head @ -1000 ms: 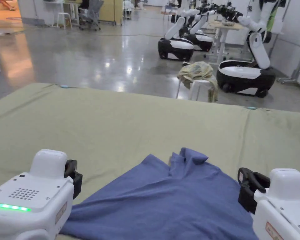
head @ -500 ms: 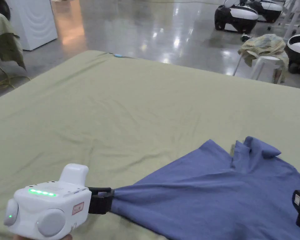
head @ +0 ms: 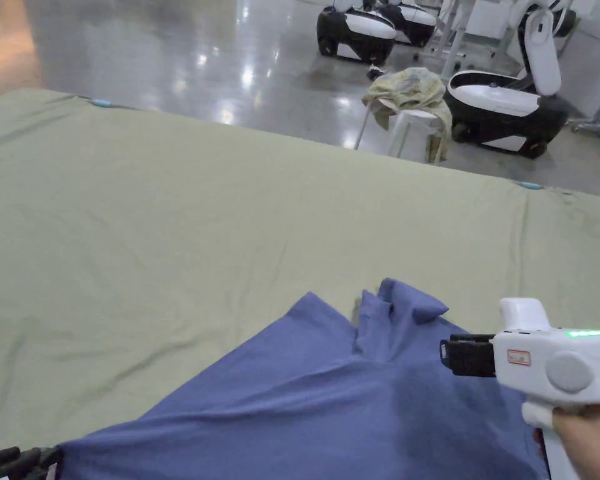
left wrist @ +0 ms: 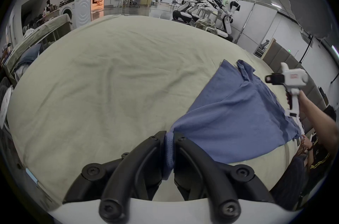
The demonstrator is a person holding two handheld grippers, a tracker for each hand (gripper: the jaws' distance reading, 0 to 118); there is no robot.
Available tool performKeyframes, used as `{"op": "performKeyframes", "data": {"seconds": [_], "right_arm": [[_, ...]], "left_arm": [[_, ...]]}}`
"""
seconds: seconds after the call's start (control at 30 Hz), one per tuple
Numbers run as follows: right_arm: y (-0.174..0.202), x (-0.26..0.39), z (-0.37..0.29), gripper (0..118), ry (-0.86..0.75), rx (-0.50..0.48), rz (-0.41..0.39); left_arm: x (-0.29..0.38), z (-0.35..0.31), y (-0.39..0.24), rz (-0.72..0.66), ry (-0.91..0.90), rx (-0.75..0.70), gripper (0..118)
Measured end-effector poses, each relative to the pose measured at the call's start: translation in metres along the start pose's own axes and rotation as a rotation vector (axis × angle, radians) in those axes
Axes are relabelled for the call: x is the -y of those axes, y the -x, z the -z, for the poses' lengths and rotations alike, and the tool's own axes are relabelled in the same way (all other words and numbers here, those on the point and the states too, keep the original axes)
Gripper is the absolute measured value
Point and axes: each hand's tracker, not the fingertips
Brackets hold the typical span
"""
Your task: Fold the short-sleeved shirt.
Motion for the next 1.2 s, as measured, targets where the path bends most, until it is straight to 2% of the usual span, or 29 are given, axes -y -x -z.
{"op": "performKeyframes", "data": {"seconds": [0.07,0.1,0.13,0.17,0.2,0.23,0.27,0.3,0.37,0.43,0.53,0.6,0.73,0.87,1.0,1.2], "right_arm": [[-0.002,-0.009,0.028,112,0.028,0.03,-0.023],[-0.004,-0.011,0.04,103,0.052,0.009,-0.021],[-0.005,-0.011,0.047,70,0.099,-0.016,-0.018],[-0.004,-0.011,0.052,63,0.145,-0.018,-0.025],[-0.003,-0.008,0.05,52,0.148,-0.053,0.0],[-0.002,-0.007,0.04,13,0.101,-0.037,0.023],[-0.003,-0.007,0.033,4,0.11,-0.071,0.061],[-0.004,-0.006,0.027,4,0.139,-0.133,0.104],[0.001,-0.002,0.005,4,0.102,-0.085,0.069],[-0.001,-0.001,-0.027,4,0.05,-0.091,0.046],[-0.003,0.006,-0.096,4,-0.067,-0.118,0.104],[-0.002,0.016,-0.147,4,-0.138,-0.122,0.116],[-0.007,0.043,-0.235,4,-0.251,-0.115,0.115],[-0.021,0.055,-0.292,4,-0.318,-0.097,0.109],[-0.043,0.022,-0.336,4,-0.405,-0.06,0.074],[-0.082,-0.078,-0.395,4,-0.572,0.012,0.073]], "left_arm": [[-0.003,-0.003,-0.007,0.023,0.005,-0.008,9],[-0.005,-0.001,-0.007,0.031,0.007,-0.015,9],[-0.006,0.001,-0.009,0.036,0.012,-0.018,9],[-0.007,0.002,-0.012,0.041,0.018,-0.026,9],[-0.007,0.003,-0.015,0.044,0.017,-0.032,9],[-0.009,0.005,-0.013,0.045,0.017,-0.031,9],[-0.01,0.006,-0.015,0.047,0.018,-0.032,9],[-0.011,0.007,-0.017,0.05,0.015,-0.033,9],[-0.013,0.009,-0.015,0.053,0.007,-0.036,9],[-0.015,0.007,-0.02,0.059,-0.009,-0.043,9],[-0.016,-0.003,-0.022,0.062,-0.031,-0.038,9],[-0.017,-0.011,-0.029,0.066,-0.053,-0.031,9],[-0.017,-0.029,-0.042,0.077,-0.104,-0.019,9],[-0.033,-0.044,-0.062,0.092,-0.156,0.011,9],[-0.083,-0.062,-0.09,0.124,-0.247,0.03,9],[-0.202,-0.085,-0.133,0.184,-0.384,0.004,9]]}}
